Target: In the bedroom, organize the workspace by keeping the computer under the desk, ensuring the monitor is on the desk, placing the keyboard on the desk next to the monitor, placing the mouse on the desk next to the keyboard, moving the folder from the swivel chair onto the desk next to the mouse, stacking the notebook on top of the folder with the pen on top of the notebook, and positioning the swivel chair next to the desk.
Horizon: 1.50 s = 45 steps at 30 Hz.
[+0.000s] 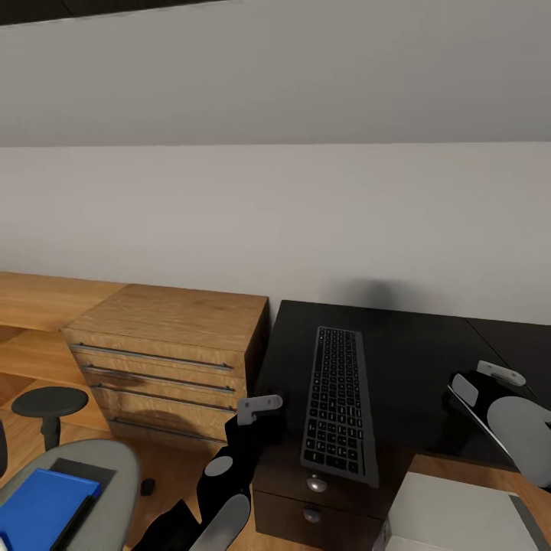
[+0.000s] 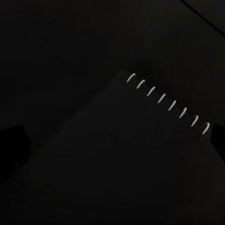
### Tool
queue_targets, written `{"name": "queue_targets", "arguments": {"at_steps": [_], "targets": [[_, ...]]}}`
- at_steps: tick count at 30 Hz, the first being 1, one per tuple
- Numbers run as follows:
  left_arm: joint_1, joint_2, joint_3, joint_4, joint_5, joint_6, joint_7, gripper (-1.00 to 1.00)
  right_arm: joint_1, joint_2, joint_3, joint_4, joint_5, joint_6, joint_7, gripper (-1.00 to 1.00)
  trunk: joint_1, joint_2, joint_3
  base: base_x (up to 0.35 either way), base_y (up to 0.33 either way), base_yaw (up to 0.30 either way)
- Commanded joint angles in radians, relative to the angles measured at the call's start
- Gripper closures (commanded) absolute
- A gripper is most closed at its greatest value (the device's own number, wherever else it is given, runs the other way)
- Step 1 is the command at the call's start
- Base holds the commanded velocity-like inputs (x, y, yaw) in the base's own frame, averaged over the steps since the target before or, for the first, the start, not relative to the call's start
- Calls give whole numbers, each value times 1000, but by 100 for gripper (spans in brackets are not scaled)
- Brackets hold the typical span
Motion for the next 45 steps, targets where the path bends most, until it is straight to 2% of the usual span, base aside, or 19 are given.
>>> {"name": "queue_targets", "arguments": {"at_steps": [1, 22, 30, 45], "targets": [[-1, 0, -1, -1, 5, 4, 7, -100, 0, 0, -9, 28, -9, 13, -2, -100, 0, 0, -1, -1, 1, 0], [-1, 0, -1, -2, 4, 4, 10, -100, 0, 1, -10, 27, -11, 3, 3, -100, 0, 0, -1, 0, 0, 0], [-1, 0, -1, -2, 3, 4, 13, -100, 0, 2, -10, 25, -13, -50, 15, -100, -31, 56, 24, 0, 0, 0], [-1, 0, -1, -2, 3, 4, 13, -100, 0, 5, -13, 25, -14, -64, 16, -100, -88, 161, 71, 0, 0, 0]]}}
